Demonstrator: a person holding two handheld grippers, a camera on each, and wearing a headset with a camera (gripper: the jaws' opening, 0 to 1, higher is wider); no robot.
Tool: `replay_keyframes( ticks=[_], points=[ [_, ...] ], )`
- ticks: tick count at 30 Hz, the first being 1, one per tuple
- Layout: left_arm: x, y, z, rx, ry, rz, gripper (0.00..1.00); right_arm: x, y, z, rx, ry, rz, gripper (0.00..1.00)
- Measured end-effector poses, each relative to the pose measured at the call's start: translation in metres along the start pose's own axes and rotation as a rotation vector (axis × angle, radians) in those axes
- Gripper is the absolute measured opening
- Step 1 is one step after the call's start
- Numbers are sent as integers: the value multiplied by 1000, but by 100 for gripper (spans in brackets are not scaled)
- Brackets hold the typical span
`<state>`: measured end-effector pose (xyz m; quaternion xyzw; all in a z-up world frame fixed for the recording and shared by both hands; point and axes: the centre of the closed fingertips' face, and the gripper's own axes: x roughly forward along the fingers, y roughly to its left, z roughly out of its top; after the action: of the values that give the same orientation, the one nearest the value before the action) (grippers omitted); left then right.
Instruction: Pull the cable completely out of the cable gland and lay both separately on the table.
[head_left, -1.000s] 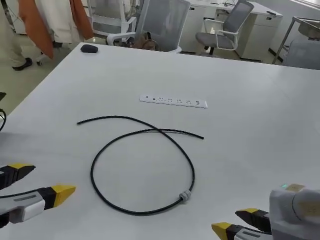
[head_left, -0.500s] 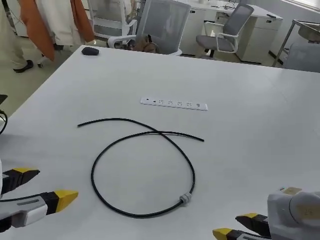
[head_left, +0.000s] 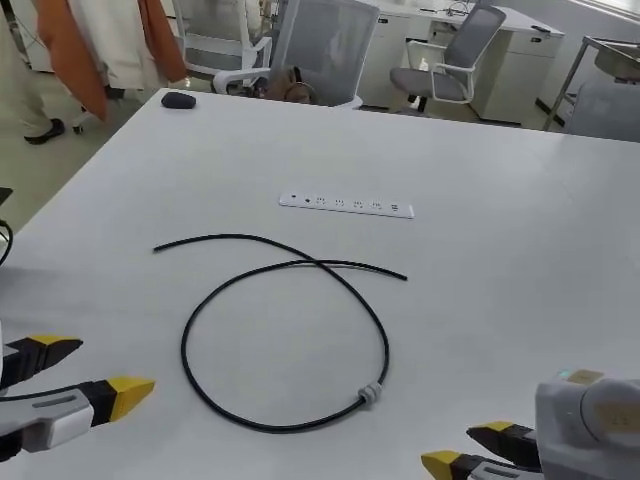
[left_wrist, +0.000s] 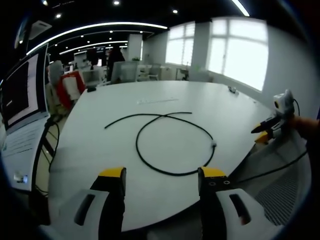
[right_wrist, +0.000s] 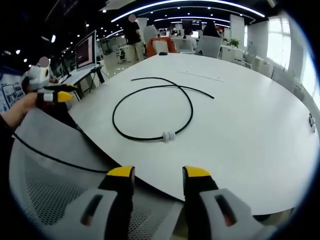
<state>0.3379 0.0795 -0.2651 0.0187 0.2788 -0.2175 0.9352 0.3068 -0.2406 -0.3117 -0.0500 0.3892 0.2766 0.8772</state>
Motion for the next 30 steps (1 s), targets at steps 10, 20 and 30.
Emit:
replay_keyframes(
  ticks=[10, 20, 30],
  points=[
    [0, -2, -1, 6, 11, -1, 59, 0, 2, -2, 1, 10, 8, 39],
    [2, -2, -3, 65, 56, 13, 61, 1, 1, 0, 6, 6, 10, 39],
    [8, -18, 7, 186, 100, -16, 56, 2, -2, -2, -8, 18, -5, 39]
  ],
)
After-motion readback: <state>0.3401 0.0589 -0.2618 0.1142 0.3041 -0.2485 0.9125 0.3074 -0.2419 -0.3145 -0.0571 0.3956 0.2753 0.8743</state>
